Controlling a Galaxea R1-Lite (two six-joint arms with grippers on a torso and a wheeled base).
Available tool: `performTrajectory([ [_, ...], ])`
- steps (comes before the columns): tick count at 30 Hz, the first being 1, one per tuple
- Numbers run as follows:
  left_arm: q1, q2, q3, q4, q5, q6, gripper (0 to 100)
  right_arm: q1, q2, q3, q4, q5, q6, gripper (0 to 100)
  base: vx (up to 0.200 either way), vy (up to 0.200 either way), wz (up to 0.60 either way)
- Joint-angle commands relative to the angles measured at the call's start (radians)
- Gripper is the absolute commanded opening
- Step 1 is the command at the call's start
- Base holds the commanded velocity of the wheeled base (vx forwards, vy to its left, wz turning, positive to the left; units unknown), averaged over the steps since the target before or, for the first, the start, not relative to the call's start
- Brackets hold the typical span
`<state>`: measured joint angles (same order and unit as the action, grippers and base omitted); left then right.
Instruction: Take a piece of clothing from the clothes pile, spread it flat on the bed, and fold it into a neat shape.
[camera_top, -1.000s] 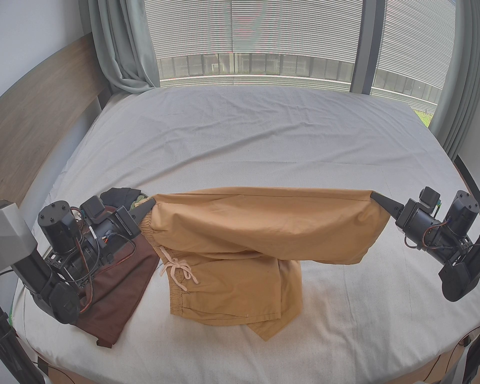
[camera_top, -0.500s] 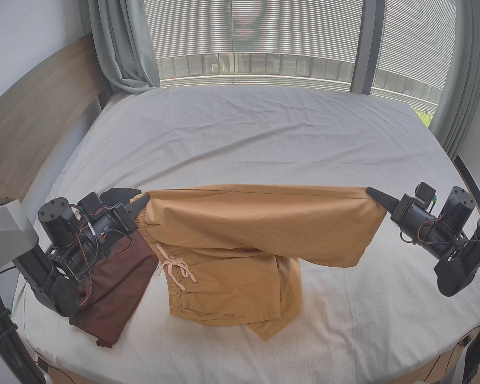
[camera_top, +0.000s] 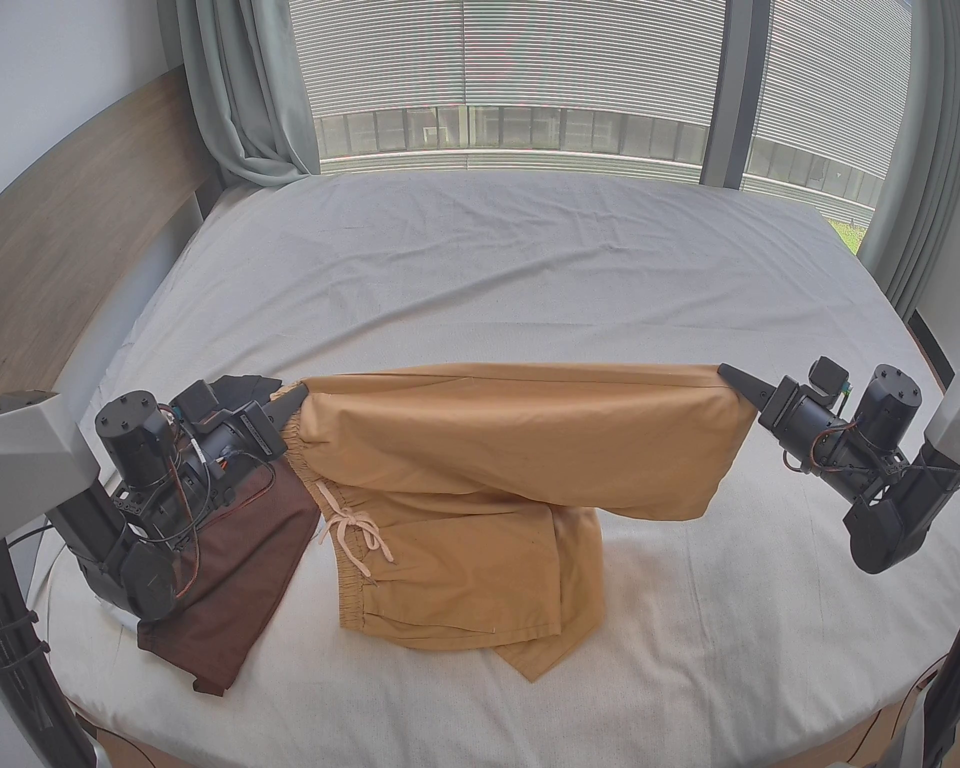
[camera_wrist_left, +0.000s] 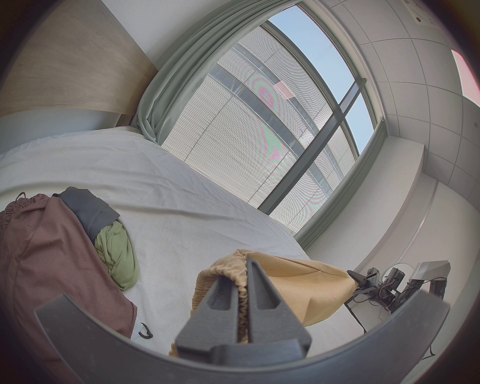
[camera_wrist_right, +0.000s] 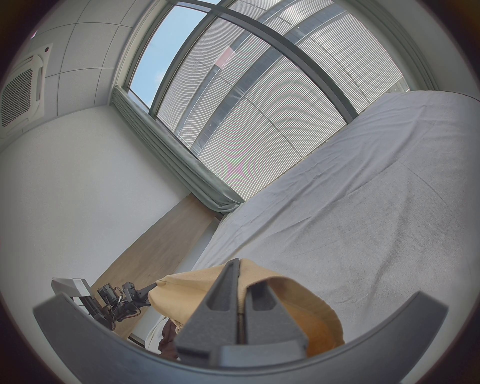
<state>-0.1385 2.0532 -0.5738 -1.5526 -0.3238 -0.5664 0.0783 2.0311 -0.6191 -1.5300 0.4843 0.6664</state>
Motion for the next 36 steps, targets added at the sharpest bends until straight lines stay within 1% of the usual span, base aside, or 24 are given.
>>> performTrajectory([
  [1, -0.006, 0.022, -0.023, 0.000, 0.000, -0.003, 0, -0.003, 0.046, -0.030, 0.001, 0.000, 0.001, 0, 0.000, 0.000, 0.00],
  [5, -0.013, 0.047, -0.064, 0.000, 0.008, 0.002, 0, -0.002, 0.058, -0.042, 0.001, 0.000, 0.001, 0, 0.000, 0.000, 0.00],
  [10, -0.035, 0.074, -0.098, 0.000, 0.046, -0.001, 0, -0.002, 0.080, -0.073, 0.004, 0.000, 0.001, 0, 0.000, 0.000, 0.00],
  [14, -0.046, 0.085, -0.112, 0.000, 0.048, -0.003, 0, -0.002, 0.115, -0.103, 0.005, 0.000, 0.002, 0, 0.000, 0.000, 0.00],
  [16, -0.047, 0.101, -0.127, 0.000, 0.049, -0.003, 0, -0.002, 0.133, -0.125, 0.016, -0.001, 0.004, 0, 0.000, 0.000, 0.00],
  [18, -0.047, 0.125, -0.159, 0.000, 0.062, -0.003, 0, -0.003, 0.146, -0.156, 0.062, -0.004, 0.007, 0, 0.000, 0.000, 0.00],
  [20, -0.047, 0.148, -0.192, 0.000, 0.081, -0.003, 0, -0.002, 0.155, -0.191, 0.085, -0.027, 0.009, 0, 0.000, 0.000, 0.00],
  [23, -0.047, 0.170, -0.221, 0.000, 0.098, -0.006, 0, -0.002, 0.176, -0.231, 0.087, -0.044, 0.021, 0, 0.000, 0.000, 0.00],
  [33, -0.044, 0.246, -0.294, 0.002, 0.109, -0.004, 0, -0.011, 0.215, -0.300, 0.129, -0.046, 0.030, 0, 0.000, 0.000, 0.00],
  [35, -0.046, 0.263, -0.313, 0.002, 0.127, -0.004, 0, -0.017, 0.235, -0.315, 0.128, -0.046, 0.030, 0, 0.000, 0.000, 0.00],
  [36, -0.046, 0.278, -0.339, 0.002, 0.149, -0.007, 0, -0.017, 0.248, -0.330, 0.128, -0.046, 0.030, 0, 0.000, 0.000, 0.00],
])
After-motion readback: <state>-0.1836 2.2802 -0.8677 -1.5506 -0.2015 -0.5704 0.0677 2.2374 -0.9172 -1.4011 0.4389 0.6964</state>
